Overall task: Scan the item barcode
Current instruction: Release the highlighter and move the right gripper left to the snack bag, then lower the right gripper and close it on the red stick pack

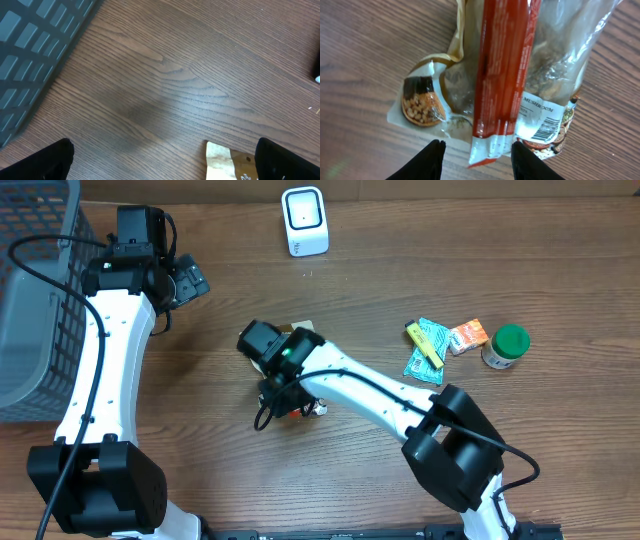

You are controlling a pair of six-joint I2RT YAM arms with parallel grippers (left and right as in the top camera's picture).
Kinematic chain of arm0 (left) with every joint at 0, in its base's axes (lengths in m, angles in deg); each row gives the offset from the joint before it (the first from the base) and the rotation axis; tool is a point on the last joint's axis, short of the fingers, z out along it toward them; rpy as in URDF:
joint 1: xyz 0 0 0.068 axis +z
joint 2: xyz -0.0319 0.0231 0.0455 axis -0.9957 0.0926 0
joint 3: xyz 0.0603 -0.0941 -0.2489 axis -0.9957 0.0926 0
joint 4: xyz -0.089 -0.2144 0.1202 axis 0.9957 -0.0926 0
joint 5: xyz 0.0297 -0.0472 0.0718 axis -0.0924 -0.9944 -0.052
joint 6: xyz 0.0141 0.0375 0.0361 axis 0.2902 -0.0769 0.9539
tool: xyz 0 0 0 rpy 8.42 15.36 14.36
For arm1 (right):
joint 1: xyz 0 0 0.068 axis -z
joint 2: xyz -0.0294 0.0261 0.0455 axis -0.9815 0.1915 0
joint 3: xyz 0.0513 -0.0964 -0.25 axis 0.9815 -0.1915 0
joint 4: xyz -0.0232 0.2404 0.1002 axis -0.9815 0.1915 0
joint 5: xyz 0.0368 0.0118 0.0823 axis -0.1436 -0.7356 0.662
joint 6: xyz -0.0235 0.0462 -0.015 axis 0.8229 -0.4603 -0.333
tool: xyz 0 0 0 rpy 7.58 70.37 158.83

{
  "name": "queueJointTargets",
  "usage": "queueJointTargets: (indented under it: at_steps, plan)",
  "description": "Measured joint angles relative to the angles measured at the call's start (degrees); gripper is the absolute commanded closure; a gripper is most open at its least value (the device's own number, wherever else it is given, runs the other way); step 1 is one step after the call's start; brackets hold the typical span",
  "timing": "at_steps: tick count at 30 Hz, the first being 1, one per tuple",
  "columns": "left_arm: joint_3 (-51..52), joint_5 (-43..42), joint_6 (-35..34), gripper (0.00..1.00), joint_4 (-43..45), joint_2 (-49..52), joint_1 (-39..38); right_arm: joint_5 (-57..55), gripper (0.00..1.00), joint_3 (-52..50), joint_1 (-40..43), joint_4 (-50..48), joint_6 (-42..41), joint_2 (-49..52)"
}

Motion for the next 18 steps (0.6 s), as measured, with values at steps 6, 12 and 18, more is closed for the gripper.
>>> queueJointTargets:
  at_steps: [6, 12, 18]
  plan:
    - [0.0, 0.0, 0.0, 0.0, 0.0, 0.0, 0.0, -6.2, 0.6, -0.1, -1.0, -1.0, -5.2, 0.0]
    - [0.0, 0.0, 0.0, 0.0, 0.0, 0.0, 0.0, -8.1, 0.63, -2.2, -1.0, -3.2, -7.0, 0.0]
    - [0.0, 0.0, 0.0, 0.0, 0.0, 0.0, 0.0, -8.8, 0.63, -2.9, -1.2, -4.1, -7.5, 0.0]
